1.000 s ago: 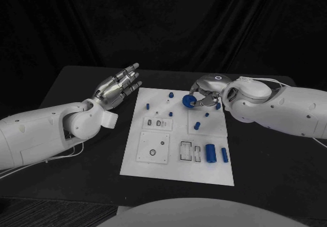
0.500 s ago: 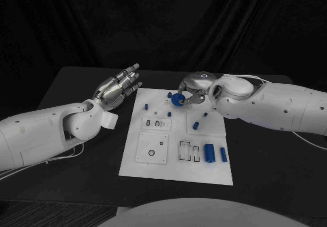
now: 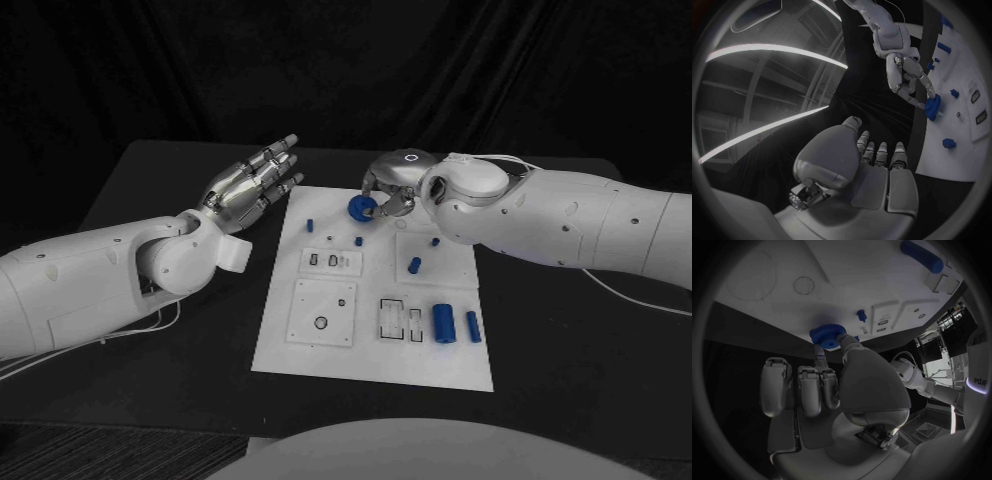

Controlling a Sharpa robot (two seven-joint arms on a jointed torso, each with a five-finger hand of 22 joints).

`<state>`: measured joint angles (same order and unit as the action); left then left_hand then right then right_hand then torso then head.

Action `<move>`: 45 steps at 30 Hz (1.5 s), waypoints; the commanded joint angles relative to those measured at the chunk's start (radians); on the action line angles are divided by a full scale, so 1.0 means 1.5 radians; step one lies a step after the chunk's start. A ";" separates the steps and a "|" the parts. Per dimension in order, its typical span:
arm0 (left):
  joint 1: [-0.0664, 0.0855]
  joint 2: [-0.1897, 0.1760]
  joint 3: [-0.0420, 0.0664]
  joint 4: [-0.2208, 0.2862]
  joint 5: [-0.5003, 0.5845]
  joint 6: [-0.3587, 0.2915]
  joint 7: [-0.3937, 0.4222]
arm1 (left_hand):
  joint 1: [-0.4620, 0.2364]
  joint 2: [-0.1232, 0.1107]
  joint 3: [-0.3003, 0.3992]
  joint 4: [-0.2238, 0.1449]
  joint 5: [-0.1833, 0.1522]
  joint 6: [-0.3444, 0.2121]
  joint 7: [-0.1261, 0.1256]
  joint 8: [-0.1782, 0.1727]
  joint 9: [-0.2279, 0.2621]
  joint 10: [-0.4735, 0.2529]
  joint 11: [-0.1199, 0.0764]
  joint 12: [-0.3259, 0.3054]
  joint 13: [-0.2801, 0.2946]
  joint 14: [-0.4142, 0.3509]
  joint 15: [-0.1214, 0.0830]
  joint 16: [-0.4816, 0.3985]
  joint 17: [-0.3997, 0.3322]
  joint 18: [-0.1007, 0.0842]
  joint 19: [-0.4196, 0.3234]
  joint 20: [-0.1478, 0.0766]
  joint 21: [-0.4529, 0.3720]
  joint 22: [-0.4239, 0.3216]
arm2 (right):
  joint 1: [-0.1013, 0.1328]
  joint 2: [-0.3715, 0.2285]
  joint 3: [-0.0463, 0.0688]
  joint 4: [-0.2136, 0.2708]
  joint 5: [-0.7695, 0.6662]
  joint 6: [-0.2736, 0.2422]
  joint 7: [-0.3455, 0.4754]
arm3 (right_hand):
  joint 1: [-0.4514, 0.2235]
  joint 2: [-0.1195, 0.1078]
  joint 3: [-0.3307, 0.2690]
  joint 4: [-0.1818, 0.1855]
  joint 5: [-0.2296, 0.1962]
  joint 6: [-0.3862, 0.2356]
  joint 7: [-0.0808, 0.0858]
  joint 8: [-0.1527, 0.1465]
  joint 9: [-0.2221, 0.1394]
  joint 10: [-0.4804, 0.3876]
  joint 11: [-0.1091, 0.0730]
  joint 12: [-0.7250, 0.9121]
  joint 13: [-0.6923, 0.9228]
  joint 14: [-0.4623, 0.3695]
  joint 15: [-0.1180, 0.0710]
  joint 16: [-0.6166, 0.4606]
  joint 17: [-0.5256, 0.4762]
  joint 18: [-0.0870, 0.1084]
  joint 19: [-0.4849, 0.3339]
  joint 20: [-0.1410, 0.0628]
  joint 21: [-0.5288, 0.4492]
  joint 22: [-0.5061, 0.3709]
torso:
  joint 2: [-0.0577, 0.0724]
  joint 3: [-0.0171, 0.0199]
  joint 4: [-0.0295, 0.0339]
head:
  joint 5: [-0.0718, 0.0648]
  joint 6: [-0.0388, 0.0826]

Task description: Assemble the parts on the task board

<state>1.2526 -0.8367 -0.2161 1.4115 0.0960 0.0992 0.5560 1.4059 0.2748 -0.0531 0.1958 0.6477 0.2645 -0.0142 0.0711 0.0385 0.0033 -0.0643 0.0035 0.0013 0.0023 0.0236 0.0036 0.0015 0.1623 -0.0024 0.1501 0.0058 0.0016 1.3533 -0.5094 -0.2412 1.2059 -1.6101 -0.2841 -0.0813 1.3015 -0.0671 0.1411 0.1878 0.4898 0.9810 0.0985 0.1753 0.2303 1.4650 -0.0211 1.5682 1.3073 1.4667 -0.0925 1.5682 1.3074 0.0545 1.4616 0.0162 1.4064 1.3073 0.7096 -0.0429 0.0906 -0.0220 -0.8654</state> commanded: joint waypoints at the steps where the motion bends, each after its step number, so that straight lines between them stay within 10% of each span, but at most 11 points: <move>1: -0.001 0.002 0.001 0.001 0.001 0.011 0.006 | 0.003 0.005 0.004 0.001 0.004 0.001 0.003 0.004 0.000 -0.002 0.005 -0.002 -0.001 -0.002 0.005 -0.002 -0.001 0.011 0.002 0.004 -0.004 -0.001 | -0.002 0.007 0.001 -0.009 0.004 0.009 0.009 | 0.005 0.006 0.003 0.000 -0.004 0.030 -0.031 0.013 0.056 0.071 0.004 0.002 0.176 0.069 0.001 0.002 0.176 -0.010 0.015 0.004 0.004 0.128 | 0.001 0.0001 0.0022 | -0.002 0.000; 15: -0.001 0.003 0.001 0.000 0.001 0.011 0.005 | 0.003 0.004 0.005 0.001 0.004 0.001 0.003 0.004 0.000 -0.002 0.005 -0.002 -0.001 -0.002 0.005 -0.002 -0.001 0.011 0.002 0.005 -0.004 -0.001 | -0.003 0.024 0.001 -0.017 0.005 0.024 0.008 | 0.004 0.004 0.007 0.000 -0.020 0.022 -0.028 0.001 0.054 0.071 0.006 0.002 0.176 0.069 0.003 0.002 0.176 -0.009 0.013 0.006 0.001 0.128 | 0.000 -0.0007 -0.0017 | -0.001 -0.002; 26: -0.001 0.003 0.001 0.000 0.001 0.012 0.004 | 0.003 0.004 0.006 0.000 0.004 0.001 0.003 0.004 0.000 -0.002 0.005 -0.002 -0.001 -0.002 0.006 -0.002 -0.001 0.011 0.002 0.005 -0.004 -0.001 | -0.005 0.032 0.001 -0.024 0.005 0.047 0.002 | -0.002 -0.002 0.020 0.002 -0.042 -0.040 -0.025 -0.055 0.024 0.071 -0.002 0.002 0.176 0.069 0.003 0.002 0.176 -0.006 0.007 0.006 -0.012 0.127 | 0.000 -0.0006 -0.0033 | 0.001 -0.002; 35: -0.001 0.005 0.001 -0.002 0.001 0.014 0.003 | 0.003 0.004 0.006 0.000 0.004 0.001 0.003 0.004 0.000 -0.002 0.005 -0.002 -0.001 -0.002 0.006 -0.002 -0.001 0.011 0.002 0.005 -0.004 -0.001 | -0.006 0.033 0.001 -0.023 0.005 0.058 -0.002 | -0.008 -0.005 0.020 -0.005 -0.097 -0.215 -0.049 -0.081 -0.047 0.071 -0.021 0.002 0.176 0.069 -0.010 0.002 0.176 -0.003 -0.001 -0.004 -0.028 0.125 | -0.001 -0.0004 -0.0019 | 0.001 -0.002; 45: -0.001 0.006 0.001 -0.004 0.001 0.015 0.002 | 0.002 0.004 0.007 0.000 0.004 0.001 0.004 0.004 0.000 -0.002 0.005 -0.002 -0.001 -0.002 0.007 -0.002 -0.001 0.011 0.002 0.006 -0.004 -0.001 | -0.006 0.029 0.001 -0.021 0.005 0.051 -0.004 | -0.010 -0.001 0.014 -0.009 -0.126 -0.279 -0.055 -0.085 -0.074 0.071 -0.026 0.002 0.176 0.068 -0.013 -0.003 0.171 -0.001 -0.005 -0.007 -0.039 0.124 | -0.001 -0.0001 -0.0021 | 0.002 -0.003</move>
<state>1.2524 -0.8298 -0.2161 1.4040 0.0960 0.1077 0.5496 1.4058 0.2748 -0.0476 0.1958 0.6477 0.2645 -0.0142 0.0710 0.0385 -0.0004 -0.0608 0.0035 0.0011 -0.0014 0.0271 0.0036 0.0013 0.1623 0.0012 0.1538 0.0059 0.0017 1.3470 -0.4632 -0.2399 1.1717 -1.6011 -0.2089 -0.0726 1.2947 -0.0739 0.1657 0.1790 0.3042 0.5661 0.0160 0.0531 0.1208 1.4687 -0.0537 1.5682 1.3073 1.4670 -0.1073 1.5682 1.3073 0.0544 1.4562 0.0108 1.3514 1.3076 0.7087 -0.0432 0.0874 -0.0203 -0.8690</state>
